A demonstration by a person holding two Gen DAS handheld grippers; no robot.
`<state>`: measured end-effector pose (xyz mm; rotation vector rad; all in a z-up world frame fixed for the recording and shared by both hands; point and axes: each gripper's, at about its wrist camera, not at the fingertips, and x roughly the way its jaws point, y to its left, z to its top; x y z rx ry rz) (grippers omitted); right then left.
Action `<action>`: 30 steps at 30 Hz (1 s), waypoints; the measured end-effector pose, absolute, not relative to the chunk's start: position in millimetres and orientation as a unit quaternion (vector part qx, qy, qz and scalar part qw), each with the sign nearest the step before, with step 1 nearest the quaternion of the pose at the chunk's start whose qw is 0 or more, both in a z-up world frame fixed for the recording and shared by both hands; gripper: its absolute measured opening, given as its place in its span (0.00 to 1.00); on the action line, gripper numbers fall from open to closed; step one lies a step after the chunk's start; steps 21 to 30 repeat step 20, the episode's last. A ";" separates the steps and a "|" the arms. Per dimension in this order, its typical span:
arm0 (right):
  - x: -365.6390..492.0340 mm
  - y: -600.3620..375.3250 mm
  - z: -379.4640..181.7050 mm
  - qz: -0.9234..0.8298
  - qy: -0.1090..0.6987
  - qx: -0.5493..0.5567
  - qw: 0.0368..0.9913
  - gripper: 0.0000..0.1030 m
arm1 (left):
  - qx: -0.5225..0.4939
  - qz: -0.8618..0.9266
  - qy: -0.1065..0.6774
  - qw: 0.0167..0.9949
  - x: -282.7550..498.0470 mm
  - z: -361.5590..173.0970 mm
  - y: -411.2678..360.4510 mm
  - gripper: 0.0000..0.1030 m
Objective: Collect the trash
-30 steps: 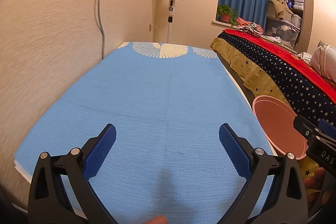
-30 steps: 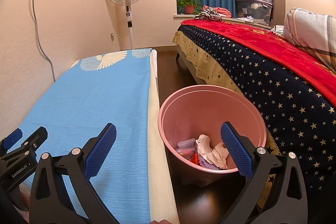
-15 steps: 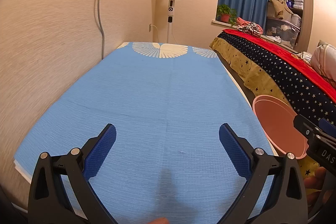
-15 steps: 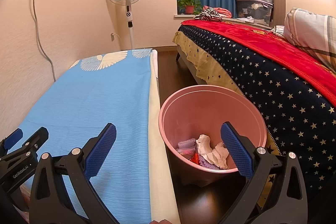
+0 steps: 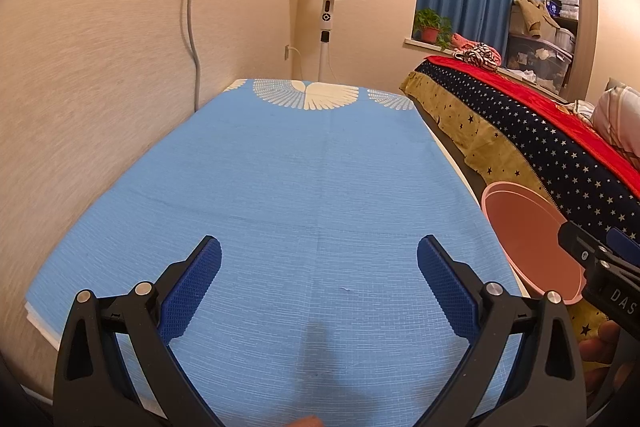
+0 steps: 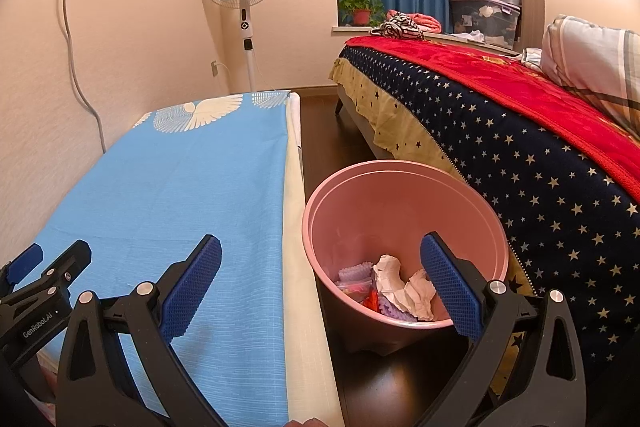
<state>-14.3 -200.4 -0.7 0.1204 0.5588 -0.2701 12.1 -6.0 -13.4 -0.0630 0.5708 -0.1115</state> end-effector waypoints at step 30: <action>-15.6 -200.6 -4.0 -0.135 0.278 0.058 0.949 0.95 | -0.032 -0.053 0.281 0.958 12.2 -11.7 -4.6 0.92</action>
